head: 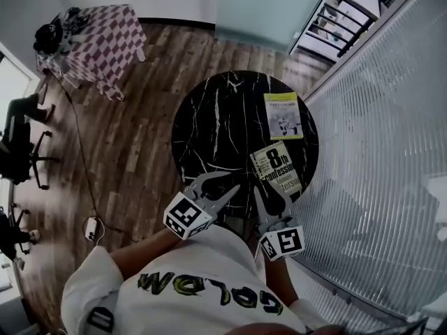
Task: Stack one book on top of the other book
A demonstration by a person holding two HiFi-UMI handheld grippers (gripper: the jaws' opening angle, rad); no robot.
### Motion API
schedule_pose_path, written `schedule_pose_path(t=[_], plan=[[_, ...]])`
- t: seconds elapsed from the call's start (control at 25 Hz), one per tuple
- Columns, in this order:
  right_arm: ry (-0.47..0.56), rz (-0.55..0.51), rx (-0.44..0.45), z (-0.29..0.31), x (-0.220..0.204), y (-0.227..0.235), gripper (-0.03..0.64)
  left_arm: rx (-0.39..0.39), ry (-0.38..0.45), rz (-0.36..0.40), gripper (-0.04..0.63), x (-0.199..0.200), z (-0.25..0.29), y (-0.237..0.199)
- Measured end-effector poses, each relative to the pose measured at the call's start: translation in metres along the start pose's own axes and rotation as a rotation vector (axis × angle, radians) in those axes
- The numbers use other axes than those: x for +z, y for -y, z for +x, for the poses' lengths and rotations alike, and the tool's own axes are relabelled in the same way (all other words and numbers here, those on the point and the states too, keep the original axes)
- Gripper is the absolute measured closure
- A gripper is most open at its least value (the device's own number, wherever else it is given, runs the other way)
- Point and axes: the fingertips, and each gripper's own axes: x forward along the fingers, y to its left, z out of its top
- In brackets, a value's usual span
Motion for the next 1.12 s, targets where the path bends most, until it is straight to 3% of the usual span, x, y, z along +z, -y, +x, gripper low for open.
schedule_pose_path(t=[0.4,0.72,1.12], plan=[[0.073,-0.042,0.038,0.001,0.044,-0.029,0.598,-0.015,0.079,0.026,0.592,0.039,-0.026,0.011],[0.115,-0.056,0.056,0.004,0.063,-0.047,0.615,-0.041,0.133,0.021,0.593,0.059,-0.026,0.013],[0.106,-0.053,0.034,0.01,0.062,-0.03,0.617,-0.031,0.107,-0.012,0.594,0.055,-0.011,0.006]])
